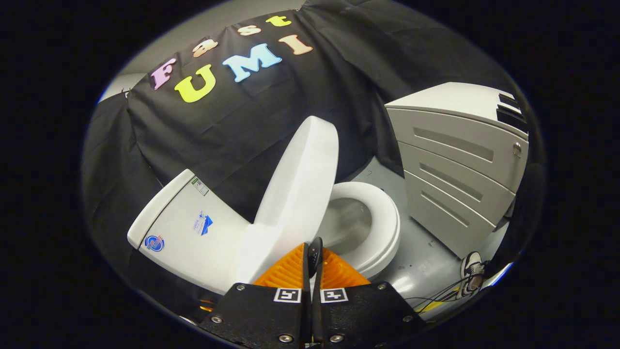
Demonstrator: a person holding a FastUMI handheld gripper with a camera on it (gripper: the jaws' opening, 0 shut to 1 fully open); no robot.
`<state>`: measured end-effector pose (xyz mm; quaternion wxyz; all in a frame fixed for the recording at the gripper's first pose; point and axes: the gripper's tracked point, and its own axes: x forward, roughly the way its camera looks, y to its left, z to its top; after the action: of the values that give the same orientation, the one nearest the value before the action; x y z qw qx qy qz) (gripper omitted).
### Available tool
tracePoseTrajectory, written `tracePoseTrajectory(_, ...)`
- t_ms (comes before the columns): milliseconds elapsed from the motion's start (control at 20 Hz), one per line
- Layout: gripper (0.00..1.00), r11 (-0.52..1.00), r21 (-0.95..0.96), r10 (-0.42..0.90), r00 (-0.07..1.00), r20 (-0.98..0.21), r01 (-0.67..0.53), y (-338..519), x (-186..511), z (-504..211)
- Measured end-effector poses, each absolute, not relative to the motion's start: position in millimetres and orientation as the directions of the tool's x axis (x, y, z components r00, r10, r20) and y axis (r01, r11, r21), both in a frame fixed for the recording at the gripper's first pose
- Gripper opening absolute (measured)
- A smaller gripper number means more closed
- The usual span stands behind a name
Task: Open the toilet lid.
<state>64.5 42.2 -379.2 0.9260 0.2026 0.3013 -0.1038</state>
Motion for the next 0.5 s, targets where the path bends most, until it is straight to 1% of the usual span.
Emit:
tracePoseTrajectory(200, 0.00, 0.899, 0.296, -0.089, 0.797, -0.598, 0.323, 50, 68, -372)
tracePoseTrajectory(500, 0.00, 0.937, 0.199, -0.120, 0.802, -0.585, 0.285, 63, 72, -358)
